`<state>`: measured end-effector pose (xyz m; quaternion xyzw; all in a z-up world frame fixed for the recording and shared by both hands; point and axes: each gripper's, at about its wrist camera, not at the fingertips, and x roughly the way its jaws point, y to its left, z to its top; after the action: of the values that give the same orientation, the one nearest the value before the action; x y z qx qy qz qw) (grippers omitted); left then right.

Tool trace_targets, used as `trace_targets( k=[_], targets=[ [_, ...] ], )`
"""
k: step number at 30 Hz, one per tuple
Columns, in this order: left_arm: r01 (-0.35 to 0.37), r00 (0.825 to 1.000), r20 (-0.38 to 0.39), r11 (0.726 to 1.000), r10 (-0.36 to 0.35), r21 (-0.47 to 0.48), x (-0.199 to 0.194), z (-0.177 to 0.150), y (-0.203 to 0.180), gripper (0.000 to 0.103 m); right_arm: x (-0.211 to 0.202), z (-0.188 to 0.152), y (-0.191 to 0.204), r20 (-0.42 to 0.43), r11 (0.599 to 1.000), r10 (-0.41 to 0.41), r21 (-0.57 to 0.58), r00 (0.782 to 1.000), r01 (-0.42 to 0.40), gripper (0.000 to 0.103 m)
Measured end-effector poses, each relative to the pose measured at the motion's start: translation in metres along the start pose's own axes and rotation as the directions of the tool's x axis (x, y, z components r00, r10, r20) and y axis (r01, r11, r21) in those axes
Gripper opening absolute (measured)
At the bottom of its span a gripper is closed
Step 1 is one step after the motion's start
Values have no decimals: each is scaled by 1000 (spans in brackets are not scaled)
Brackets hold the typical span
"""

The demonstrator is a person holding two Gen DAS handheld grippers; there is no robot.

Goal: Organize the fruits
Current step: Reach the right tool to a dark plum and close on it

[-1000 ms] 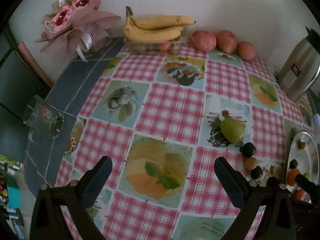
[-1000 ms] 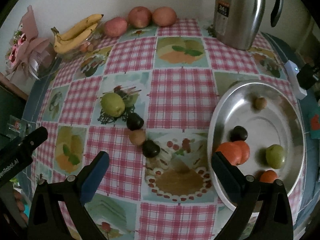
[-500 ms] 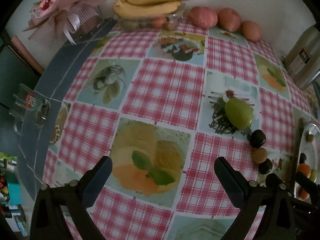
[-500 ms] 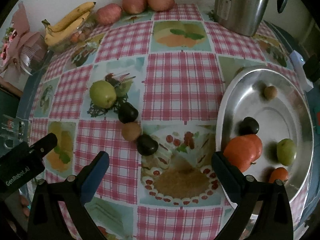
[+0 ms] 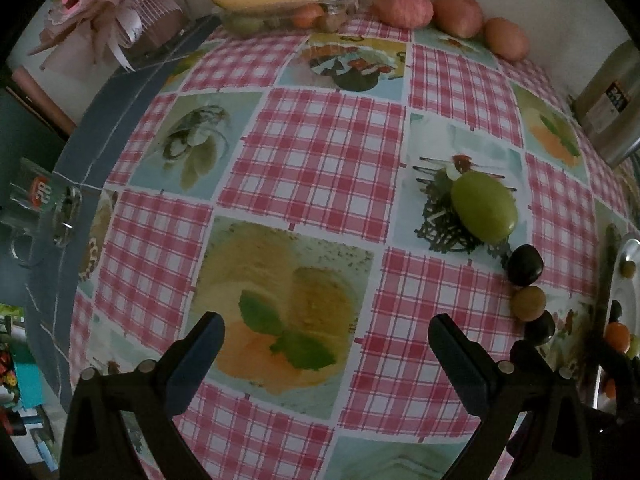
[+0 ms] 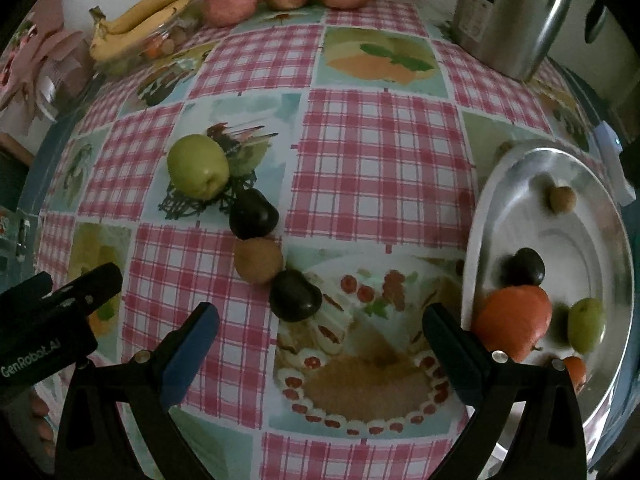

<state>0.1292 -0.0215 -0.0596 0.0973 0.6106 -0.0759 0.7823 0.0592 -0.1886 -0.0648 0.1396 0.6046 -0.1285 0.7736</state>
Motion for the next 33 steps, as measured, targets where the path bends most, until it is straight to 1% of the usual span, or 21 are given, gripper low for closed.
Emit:
trace_targets(
  k=[1, 2, 3, 5, 7, 9, 10, 12, 14, 16, 17, 18, 21, 29, 33],
  targets=[
    [0, 1000, -1, 1000, 0, 0, 0, 0, 0, 103, 1, 1, 1, 4, 1000, -4, -10, 1000, 4, 101],
    [1, 1000, -2, 1000, -1, -1, 1, -1, 0, 103, 1, 1, 2, 5, 1000, -5, -17, 1000, 5, 98],
    [3, 1000, -2, 1000, -3, -1, 1, -1, 1, 103, 2, 1, 3, 6, 1000, -6, -24, 1000, 6, 91],
    [8, 1000, -2, 1000, -8, 1, 2, -1, 1, 103, 4, 2, 3, 6, 1000, 0, -27, 1000, 0, 84],
    [10, 1000, -2, 1000, -10, 3, 3, -1, 1, 103, 6, 0, 2, -2, 1000, 15, -23, 1000, -15, 81],
    [9, 1000, -2, 1000, -9, 4, 4, -1, 2, 103, 8, -1, 2, -2, 1000, 15, -26, 1000, -15, 73],
    [11, 1000, -2, 1000, -11, 4, 4, -1, 2, 103, 7, 0, 3, 5, 999, 7, -34, 1000, -7, 70],
    [15, 1000, -3, 1000, -15, 5, 4, -2, 2, 103, 5, -1, 2, 13, 999, 17, -36, 1000, -17, 59],
    [18, 1000, -1, 1000, -18, 8, 4, -2, 2, 103, 5, -1, 3, 14, 999, 31, -34, 999, -31, 53],
    [20, 1000, 0, 1000, -20, 9, 2, -2, -1, 103, 5, -1, 3, 18, 999, 35, -32, 999, -35, 44],
    [23, 1000, 0, 1000, -23, 9, 1, -2, -2, 103, 4, -1, 3, 19, 999, 40, -31, 999, -39, 37],
    [25, 1000, 0, 1000, -25, 8, 0, -2, -3, 103, 3, 0, 4, 20, 999, 43, -31, 999, -43, 34],
    [41, 999, -2, 999, -41, 4, -1, -1, -5, 103, -2, -1, 3, 28, 998, 59, -33, 998, -58, 28],
    [89, 996, 1, 996, -89, -24, -3, 0, -11, 103, -6, -1, 1, 41, 996, 82, -24, 996, -81, 27],
    [133, 991, 21, 990, -132, -50, -5, 1, -13, 103, -16, -1, -5, 57, 996, 85, -12, 995, -85, 27]
  ],
)
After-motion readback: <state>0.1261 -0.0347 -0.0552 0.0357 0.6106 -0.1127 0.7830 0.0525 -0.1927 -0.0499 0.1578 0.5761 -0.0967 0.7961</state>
